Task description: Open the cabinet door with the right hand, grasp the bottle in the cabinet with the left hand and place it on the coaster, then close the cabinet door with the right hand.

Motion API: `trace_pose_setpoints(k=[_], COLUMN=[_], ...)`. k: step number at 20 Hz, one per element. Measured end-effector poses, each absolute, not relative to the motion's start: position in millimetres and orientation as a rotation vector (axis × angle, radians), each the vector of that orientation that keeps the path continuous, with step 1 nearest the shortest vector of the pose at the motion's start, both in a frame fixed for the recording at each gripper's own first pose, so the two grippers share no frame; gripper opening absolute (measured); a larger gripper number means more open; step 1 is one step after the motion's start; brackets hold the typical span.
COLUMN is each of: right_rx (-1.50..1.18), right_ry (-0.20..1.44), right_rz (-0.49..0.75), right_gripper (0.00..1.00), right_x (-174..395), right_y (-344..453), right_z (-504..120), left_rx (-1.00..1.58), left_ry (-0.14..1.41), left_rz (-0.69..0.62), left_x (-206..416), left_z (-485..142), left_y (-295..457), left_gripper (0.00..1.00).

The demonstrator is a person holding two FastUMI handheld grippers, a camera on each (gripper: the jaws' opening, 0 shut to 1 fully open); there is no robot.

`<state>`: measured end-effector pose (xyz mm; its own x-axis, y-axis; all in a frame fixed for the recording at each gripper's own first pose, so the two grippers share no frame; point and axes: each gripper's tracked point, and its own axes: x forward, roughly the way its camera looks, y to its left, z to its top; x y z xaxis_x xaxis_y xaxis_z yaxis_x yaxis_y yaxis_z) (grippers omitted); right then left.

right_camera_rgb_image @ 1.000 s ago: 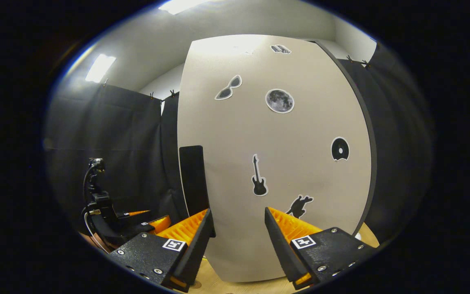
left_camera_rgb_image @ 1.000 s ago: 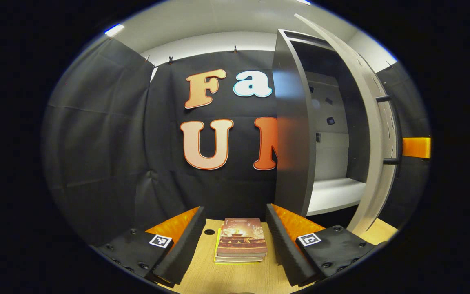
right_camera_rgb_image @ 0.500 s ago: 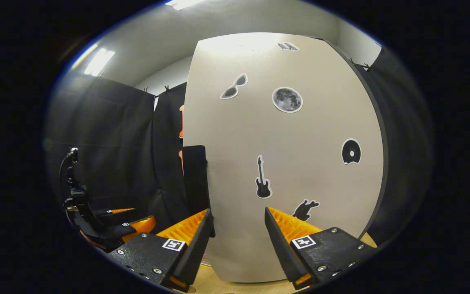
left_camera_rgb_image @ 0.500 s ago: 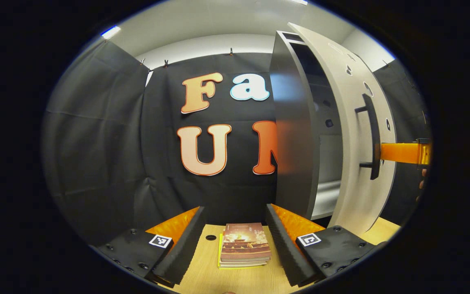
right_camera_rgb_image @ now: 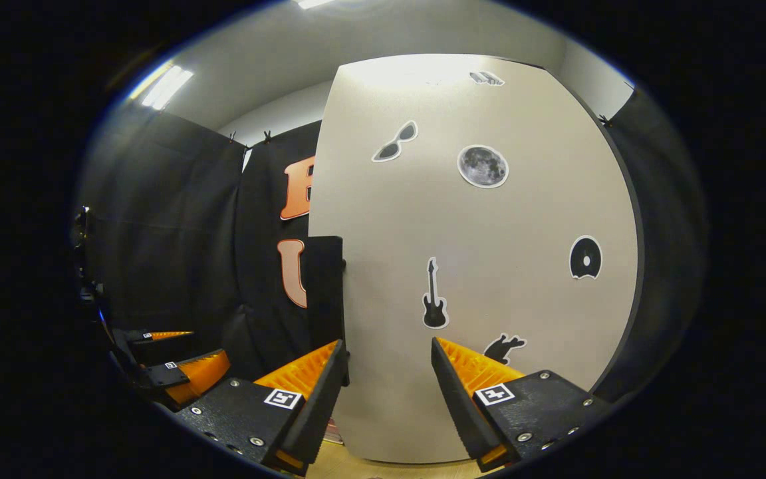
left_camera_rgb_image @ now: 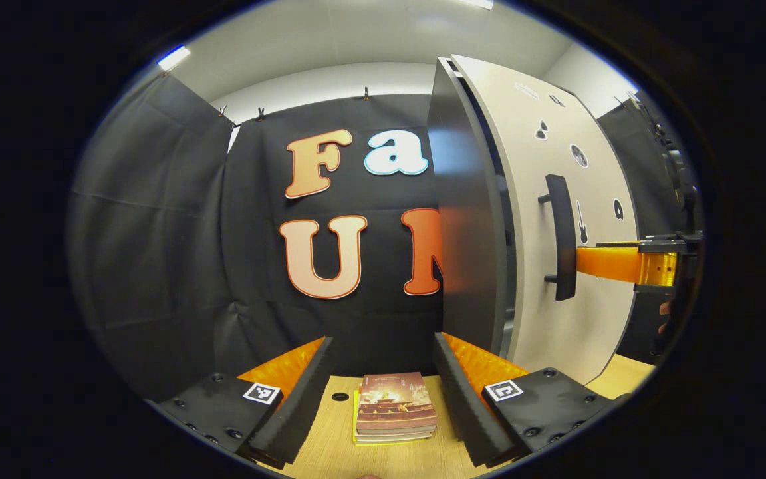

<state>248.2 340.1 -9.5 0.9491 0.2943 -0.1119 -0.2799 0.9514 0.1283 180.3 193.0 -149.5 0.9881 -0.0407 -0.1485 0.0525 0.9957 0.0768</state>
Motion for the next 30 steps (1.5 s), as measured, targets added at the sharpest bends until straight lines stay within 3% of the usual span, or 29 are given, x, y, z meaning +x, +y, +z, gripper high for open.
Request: trace_pose_setpoints(k=[7,21,23,24,30], right_rx=[0.065,0.028,0.004,-0.008,0.015], right_ry=[0.099,0.053,0.031,0.018,0.012], right_rz=[0.308,0.165,0.157,0.153,0.201], right_gripper=[0.8,0.81,0.81,0.81,0.86], right_x=[244,131,115,107,62], right_y=[332,173,158,150,124], right_z=[-4,58,67,72,76], left_rx=[0.07,-0.07,-0.075,-0.075,-0.028], left_ry=[0.142,0.09,0.077,0.075,0.068], left_rz=[-0.036,-0.073,-0.066,-0.063,-0.015], left_x=[172,109,96,89,45], left_z=[-136,-50,-35,-31,-3], left_y=[179,73,60,53,19], left_gripper=[0.96,0.98,0.98,0.93,0.93])
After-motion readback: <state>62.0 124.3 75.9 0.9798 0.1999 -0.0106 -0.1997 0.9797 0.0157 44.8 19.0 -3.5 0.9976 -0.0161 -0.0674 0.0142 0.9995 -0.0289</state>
